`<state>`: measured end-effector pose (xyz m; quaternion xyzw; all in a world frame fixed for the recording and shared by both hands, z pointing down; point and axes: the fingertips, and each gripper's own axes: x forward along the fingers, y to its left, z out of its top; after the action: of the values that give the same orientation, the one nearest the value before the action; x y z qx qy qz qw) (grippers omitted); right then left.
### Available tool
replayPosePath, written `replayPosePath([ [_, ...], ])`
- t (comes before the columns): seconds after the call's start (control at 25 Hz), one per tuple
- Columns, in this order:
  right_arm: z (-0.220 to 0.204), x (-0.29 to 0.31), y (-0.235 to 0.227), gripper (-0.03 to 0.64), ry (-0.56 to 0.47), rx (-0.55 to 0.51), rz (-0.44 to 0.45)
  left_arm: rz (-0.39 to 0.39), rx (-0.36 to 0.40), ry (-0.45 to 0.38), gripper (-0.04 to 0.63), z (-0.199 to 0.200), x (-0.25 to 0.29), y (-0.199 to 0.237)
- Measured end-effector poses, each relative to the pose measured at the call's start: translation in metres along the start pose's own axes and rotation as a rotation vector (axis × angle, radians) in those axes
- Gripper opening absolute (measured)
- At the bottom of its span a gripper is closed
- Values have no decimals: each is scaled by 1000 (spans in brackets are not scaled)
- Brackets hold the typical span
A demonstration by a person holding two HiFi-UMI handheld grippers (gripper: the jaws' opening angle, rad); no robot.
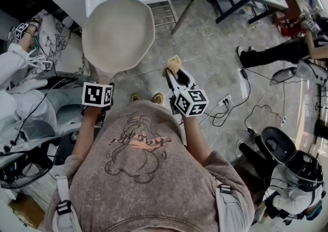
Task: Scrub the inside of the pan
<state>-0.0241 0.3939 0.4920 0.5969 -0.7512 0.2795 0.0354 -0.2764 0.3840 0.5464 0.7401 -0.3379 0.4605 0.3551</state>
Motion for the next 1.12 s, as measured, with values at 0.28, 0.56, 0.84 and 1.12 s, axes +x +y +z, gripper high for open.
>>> replayPosePath([
  [0.28, 6, 1, 5, 158, -38, 0, 7, -23, 28, -19, 114, 6, -1, -1],
  [0.56, 13, 10, 1, 158, -56, -1, -19, -27, 44, -17, 114, 11, 6, 12],
  [0.84, 38, 44, -20, 158, -91, -3, -30, -26, 42, -29, 114, 40, 18, 30],
  [1.12, 72, 109, -48, 158, -90, -37, -16, -27, 49, -30, 115, 101, 43, 54],
])
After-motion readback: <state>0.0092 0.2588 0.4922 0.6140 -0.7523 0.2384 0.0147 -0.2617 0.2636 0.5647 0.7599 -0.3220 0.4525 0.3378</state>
